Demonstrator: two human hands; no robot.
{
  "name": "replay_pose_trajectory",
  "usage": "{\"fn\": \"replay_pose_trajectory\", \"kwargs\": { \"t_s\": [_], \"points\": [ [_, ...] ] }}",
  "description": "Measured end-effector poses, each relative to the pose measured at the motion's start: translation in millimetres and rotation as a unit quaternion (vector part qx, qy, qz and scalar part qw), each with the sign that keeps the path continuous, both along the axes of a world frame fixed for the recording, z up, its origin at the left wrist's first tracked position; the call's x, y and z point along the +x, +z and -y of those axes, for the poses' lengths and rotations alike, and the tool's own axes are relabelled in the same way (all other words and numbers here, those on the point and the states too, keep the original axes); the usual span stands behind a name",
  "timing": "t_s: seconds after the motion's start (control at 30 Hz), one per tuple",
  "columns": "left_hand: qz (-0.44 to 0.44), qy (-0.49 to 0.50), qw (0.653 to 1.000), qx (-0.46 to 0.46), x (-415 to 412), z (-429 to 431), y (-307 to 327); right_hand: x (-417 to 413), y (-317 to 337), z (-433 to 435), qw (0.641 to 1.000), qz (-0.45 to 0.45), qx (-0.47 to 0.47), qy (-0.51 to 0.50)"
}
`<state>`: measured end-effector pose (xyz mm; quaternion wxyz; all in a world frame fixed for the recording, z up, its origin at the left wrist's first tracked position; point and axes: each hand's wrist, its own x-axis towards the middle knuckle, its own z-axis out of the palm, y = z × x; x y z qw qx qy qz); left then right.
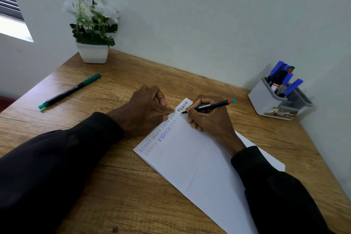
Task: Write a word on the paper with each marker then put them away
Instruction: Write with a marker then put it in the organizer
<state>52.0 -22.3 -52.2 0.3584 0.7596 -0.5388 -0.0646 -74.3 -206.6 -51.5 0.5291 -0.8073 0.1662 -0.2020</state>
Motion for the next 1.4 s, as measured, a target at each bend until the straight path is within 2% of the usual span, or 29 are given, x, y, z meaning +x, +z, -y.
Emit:
{"fn": "replay_pose_trajectory", "kwargs": {
  "t_s": [0.43,0.8,1.0,1.4],
  "points": [
    [0.048,-0.012,0.999,0.013,5.8,2.1,-7.6,2.8,-2.8,2.4,1.000,-0.006,-0.006,-0.030],
    [0.024,-0.002,0.999,-0.028,5.8,2.6,-9.7,1.9,-6.6,2.6,1.000,0.021,-0.001,-0.021],
    [0.073,-0.010,0.997,0.029,11.7,3.9,-14.3,3.0,-6.6,4.5,0.999,0.014,-0.006,-0.028],
    [0.040,-0.013,0.999,0.014,8.8,2.8,-10.8,3.2,-3.8,1.9,0.999,0.011,0.003,-0.044]
  ]
}}
